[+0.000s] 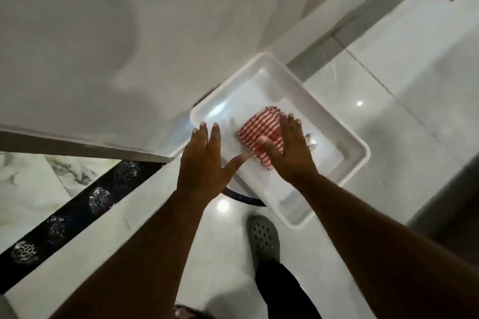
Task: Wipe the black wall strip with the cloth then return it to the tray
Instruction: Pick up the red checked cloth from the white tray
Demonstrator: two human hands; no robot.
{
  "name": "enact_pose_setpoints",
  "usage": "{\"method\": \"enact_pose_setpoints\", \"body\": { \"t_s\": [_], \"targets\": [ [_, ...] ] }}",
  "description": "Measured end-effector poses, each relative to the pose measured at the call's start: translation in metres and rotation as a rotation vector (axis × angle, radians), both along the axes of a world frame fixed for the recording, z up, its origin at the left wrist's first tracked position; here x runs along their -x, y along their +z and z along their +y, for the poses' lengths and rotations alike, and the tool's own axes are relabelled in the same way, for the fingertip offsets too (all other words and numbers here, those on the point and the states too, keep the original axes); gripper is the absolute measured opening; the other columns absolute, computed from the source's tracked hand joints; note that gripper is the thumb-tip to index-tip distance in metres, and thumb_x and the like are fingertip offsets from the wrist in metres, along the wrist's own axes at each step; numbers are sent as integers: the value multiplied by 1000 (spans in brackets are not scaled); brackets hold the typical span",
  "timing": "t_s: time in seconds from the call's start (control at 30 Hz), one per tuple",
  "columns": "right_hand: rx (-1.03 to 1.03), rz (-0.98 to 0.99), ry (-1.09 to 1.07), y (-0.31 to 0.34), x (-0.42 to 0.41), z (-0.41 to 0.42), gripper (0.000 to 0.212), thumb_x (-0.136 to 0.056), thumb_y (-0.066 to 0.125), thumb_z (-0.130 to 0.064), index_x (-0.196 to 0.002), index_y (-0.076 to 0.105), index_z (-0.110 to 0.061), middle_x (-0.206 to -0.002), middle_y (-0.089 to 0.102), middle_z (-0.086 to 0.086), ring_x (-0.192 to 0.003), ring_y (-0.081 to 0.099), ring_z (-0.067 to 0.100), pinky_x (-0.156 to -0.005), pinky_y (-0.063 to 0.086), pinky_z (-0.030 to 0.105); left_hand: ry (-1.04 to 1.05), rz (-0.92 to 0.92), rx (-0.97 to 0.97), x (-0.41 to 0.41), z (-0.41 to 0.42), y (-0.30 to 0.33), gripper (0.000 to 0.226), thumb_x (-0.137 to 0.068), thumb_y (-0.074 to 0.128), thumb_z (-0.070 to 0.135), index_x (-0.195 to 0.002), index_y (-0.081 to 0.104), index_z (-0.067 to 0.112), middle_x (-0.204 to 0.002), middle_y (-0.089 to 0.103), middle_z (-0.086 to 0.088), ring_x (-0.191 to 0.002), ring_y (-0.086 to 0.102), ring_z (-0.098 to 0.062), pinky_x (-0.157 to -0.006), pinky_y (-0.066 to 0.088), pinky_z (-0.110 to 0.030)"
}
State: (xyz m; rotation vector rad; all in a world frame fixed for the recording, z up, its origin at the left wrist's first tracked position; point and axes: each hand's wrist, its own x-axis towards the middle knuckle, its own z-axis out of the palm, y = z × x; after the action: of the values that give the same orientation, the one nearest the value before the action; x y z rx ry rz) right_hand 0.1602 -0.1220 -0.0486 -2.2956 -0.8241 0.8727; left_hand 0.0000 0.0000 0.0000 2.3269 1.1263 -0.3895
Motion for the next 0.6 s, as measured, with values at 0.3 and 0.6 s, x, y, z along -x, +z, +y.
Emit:
{"method": "enact_pose_setpoints", "body": {
  "t_s": [0.3,0.6],
  "targets": [
    [179,-444,343,-125,11,11,88,-91,36,-73,-158,14,-20,-166,1,12,-152,-5,36,-117,-12,50,-85,11,-249,6,-17,-114,102,-87,21,80,-158,24,6,-166,18,-22,-154,17,-41,-119,15,-48],
    [-30,-229,-16,-82,15,28,35,-103,48,-18,-137,55,-11,-147,50,13,-138,41,37,-118,25,46,-71,-61,-248,30,-10,-91,110,-83,23,83,-158,18,3,-166,16,-24,-154,18,-41,-119,12,-47]
  ]
}}
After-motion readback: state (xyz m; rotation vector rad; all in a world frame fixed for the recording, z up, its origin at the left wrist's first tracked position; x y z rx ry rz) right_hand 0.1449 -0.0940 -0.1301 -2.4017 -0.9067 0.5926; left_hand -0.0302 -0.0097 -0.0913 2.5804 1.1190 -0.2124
